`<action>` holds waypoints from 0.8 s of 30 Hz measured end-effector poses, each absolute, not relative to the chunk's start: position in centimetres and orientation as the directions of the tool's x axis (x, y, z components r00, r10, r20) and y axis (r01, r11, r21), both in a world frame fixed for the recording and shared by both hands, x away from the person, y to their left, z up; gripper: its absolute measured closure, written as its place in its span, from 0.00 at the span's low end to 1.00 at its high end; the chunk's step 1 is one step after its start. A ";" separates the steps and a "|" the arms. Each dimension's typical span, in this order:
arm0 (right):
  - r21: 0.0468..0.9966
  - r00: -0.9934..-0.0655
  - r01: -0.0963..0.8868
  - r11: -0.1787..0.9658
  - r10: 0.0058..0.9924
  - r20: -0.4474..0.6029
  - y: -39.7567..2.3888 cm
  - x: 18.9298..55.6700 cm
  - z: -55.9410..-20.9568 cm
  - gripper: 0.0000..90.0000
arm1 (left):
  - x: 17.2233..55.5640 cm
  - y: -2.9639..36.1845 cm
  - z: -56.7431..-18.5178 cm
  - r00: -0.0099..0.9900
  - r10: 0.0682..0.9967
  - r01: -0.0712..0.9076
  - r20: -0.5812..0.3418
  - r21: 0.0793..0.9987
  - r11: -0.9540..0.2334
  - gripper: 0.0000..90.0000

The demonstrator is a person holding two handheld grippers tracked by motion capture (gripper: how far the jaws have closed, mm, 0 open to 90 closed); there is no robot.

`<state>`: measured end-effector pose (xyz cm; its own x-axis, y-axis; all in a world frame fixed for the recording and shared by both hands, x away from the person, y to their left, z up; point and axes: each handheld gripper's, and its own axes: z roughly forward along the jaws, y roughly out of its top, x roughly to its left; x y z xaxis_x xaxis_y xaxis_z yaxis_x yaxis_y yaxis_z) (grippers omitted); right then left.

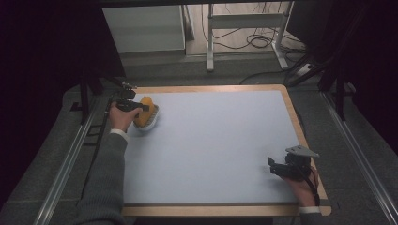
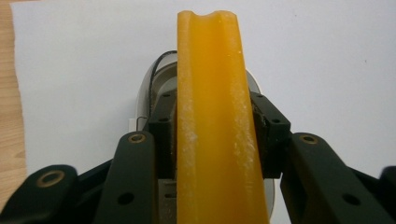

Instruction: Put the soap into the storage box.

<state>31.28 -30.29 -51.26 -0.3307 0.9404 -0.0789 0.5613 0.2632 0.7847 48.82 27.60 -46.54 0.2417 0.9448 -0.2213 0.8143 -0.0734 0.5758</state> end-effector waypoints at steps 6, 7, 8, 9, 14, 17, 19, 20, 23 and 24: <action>0.785 -0.333 0.559 0.266 0.940 -0.081 -30.2 31.3 -51.2 0.09 | 48.7 27.5 -46.4 0.229 0.957 0.819 -0.180 0.567 -0.089 0.50; 0.784 -0.331 0.561 0.265 0.940 -0.081 -30.3 31.2 -51.2 0.09 | 48.7 27.6 -46.3 0.228 0.958 0.819 -0.174 0.566 -0.092 0.47; 0.784 -0.331 0.562 0.265 0.940 -0.081 -30.3 31.3 -51.2 0.09 | 48.7 27.7 -46.3 0.232 0.959 0.818 -0.163 0.566 -0.102 0.45; 0.784 -0.332 0.561 0.266 0.940 -0.082 -30.3 31.3 -51.2 0.09 | 48.6 27.7 -46.3 0.227 0.960 0.819 -0.165 0.566 -0.096 0.43; 0.784 -0.332 0.561 0.267 0.940 -0.082 -30.2 31.3 -51.2 0.09 | 48.0 28.3 -45.7 0.219 0.967 0.803 -0.129 0.587 -0.104 0.34; 0.785 -0.332 0.559 0.265 0.940 -0.080 -30.2 31.2 -51.2 0.09 | 47.4 28.7 -45.3 0.214 0.970 0.796 -0.111 0.596 -0.108 0.28; 0.785 -0.334 0.559 0.266 0.939 -0.081 -30.2 31.2 -51.2 0.09 | 47.0 28.9 -45.1 0.224 0.967 0.792 -0.118 0.600 -0.110 0.27; 0.785 -0.334 0.559 0.267 0.939 -0.081 -30.2 31.3 -51.2 0.09 | 46.7 29.1 -45.0 0.228 0.966 0.787 -0.118 0.606 -0.112 0.27; 0.784 -0.332 0.561 0.267 0.940 -0.082 -30.2 31.3 -51.3 0.09 | 45.8 29.0 -44.8 0.250 0.961 0.777 -0.116 0.617 -0.127 0.25; 0.784 -0.332 0.561 0.267 0.940 -0.082 -30.2 31.3 -51.2 0.09 | 45.5 28.9 -44.8 0.258 0.959 0.771 -0.117 0.623 -0.132 0.25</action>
<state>31.29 -30.21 -51.24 -0.3323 0.9396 -0.0817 0.5607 0.2665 0.7840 45.49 28.94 -44.76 0.2582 0.9590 -0.1169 0.7710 -0.1316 0.6231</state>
